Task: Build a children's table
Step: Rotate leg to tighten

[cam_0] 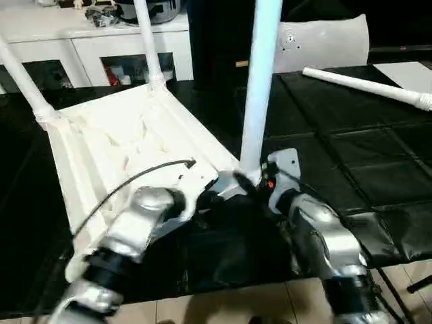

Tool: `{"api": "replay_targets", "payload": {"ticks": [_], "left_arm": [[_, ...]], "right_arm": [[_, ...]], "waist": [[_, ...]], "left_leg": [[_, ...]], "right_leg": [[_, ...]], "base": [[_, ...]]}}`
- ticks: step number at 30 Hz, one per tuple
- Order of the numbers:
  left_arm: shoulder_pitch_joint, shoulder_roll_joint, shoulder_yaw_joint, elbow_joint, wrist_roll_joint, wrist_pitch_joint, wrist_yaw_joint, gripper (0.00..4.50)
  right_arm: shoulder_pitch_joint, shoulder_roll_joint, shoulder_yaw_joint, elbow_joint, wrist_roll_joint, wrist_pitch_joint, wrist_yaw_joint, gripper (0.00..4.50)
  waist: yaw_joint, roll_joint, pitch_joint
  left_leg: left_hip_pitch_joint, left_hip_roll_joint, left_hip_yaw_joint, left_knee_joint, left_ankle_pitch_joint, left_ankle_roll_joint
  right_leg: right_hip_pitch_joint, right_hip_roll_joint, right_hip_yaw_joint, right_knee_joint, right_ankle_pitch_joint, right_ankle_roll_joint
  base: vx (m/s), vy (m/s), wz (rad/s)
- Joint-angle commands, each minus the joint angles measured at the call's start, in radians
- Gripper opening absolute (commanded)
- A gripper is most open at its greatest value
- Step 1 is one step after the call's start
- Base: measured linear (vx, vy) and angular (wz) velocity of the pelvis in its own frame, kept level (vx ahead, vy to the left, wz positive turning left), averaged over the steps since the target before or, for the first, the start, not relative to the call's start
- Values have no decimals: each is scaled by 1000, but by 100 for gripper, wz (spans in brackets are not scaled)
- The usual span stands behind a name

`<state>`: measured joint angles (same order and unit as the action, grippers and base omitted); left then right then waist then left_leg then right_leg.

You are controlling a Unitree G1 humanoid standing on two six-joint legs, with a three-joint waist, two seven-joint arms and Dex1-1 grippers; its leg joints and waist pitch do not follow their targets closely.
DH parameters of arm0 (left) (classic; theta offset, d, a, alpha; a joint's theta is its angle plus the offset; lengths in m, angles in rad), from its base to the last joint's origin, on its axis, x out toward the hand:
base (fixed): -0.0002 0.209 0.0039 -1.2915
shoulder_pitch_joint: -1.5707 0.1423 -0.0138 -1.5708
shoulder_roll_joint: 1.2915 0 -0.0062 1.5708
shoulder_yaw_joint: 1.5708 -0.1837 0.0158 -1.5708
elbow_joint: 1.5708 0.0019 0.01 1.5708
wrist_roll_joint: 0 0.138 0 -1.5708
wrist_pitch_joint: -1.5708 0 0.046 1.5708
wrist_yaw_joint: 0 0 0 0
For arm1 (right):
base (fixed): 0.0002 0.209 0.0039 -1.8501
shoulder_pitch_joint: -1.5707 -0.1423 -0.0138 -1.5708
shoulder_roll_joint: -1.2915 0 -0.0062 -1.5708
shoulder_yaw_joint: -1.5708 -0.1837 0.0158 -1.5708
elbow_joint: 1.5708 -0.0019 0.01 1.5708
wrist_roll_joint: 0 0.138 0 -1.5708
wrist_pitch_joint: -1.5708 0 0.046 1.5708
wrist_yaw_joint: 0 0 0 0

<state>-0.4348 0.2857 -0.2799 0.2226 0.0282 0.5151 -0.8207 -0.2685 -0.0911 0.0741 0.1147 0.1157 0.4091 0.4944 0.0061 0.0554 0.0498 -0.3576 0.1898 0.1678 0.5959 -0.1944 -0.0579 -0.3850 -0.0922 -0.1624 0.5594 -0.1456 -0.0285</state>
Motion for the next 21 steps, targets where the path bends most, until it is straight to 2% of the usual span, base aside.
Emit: {"api": "replay_targets", "payload": {"ticks": [1, 4, 5, 7, 8, 9, 10, 11, 13, 14, 17, 18, 20, 21], "left_arm": [[-23, 28, 2, -19, -14, -90, -50, 0], [-25, 75, -11, -15, -24, -139, -133, 0], [-24, 93, -16, -16, -33, -154, -168, 0], [-25, 124, -27, -15, -39, -184, -216, 0], [-27, 157, -43, -5, -39, -220, -269, 0], [-28, 165, -47, -2, -40, -229, -281, 0], [-28, 183, -58, 2, -39, -253, -313, 0], [-29, 204, -69, 10, -41, -282, -357, 0], [-30, 213, -76, 16, -40, -297, -380, 0], [-31, 228, -88, 25, -38, -320, -414, 0], [-30, 247, -103, 29, -43, -349, -461, 0], [-33, 254, -110, 34, -49, -360, -483, 0], [-37, 265, -123, 37, -40, -388, -497, 0], [-39, 267, -129, 39, -41, -388, -510, 0]], "right_arm": [[8, -25, 89, -67, 27, 6, 109, 422], [21, -93, 85, -106, 41, 0, 191, 441], [25, -124, 81, -114, 49, -8, 232, 441], [27, -172, 77, -121, 58, -19, 284, 441], [24, -226, 73, -129, 77, -30, 353, 441], [23, -238, 73, -131, 81, -32, 369, 441], [18, -264, 73, -129, 89, -39, 405, 441], [6, -303, 77, -124, 97, -45, 460, 441], [-1, -331, 86, -119, 96, -50, 499, 441], [-15, -361, 101, -110, 94, -55, 546, 441], [-47, -392, 131, -88, 92, -63, 606, 441], [-63, -402, 145, -75, 92, -69, 633, 441], [-86, -414, 176, -49, 74, -98, 668, 441], [-107, -406, 187, -16, 63, -114, 676, 441]], "waist": [[10, -7, -66], [10, -7, -64], [12, -13, -64], [23, -8, -65], [31, -11, -66], [34, -11, -66], [43, -8, -66], [51, -12, -66], [61, -10, -67], [71, -17, -65], [85, -14, -67], [85, -20, -66], [90, -19, -65], [91, -23, -64]], "left_leg": [[-1, 41, -25, -72, -234, 58], [4, 41, -21, -71, -247, 56], [3, 42, -21, -71, -246, 57], [4, 44, -20, -70, -235, 66], [6, 45, -20, -70, -229, 69], [4, 46, -19, -71, -226, 70], [12, 47, -16, -69, -224, 70], [9, 49, -16, -70, -216, 69], [14, 50, -14, -69, -214, 66], [13, 51, -12, -71, -211, 62], [16, 53, -13, -71, -217, 53], [14, 52, -12, -72, -220, 54], [15, 52, -12, -71, -227, 50], [15, 53, -12, -72, -236, 45]], "right_leg": [[53, -71, 63, -74, -392, -73], [50, -73, 66, -77, -399, -82], [51, -73, 67, -76, -400, -80], [50, -74, 71, -71, -383, -85], [49, -75, 72, -70, -376, -92], [50, -74, 73, -67, -370, -94], [43, -74, 75, -68, -364, -102], [46, -73, 76, -64, -354, -108], [43, -73, 77, -62, -348, -115], [43, -74, 80, -60, -352, -121], [42, -76, 82, -58, -362, -123], [43, -76, 82, -58, -362, -125], [41, -79, 82, -59, -384, -125], [41, -78, 82, -62, -399, -120]], "base": [[0, 0, 0], [0, 0, 0], [0, 0, 0], [0, 0, 0], [0, 0, 0], [0, 0, 0], [0, 0, 0], [0, 0, 0], [0, 0, 0], [0, 0, 0], [0, 0, 0], [0, 0, 0], [0, 0, 0], [0, 0, 0]]}}
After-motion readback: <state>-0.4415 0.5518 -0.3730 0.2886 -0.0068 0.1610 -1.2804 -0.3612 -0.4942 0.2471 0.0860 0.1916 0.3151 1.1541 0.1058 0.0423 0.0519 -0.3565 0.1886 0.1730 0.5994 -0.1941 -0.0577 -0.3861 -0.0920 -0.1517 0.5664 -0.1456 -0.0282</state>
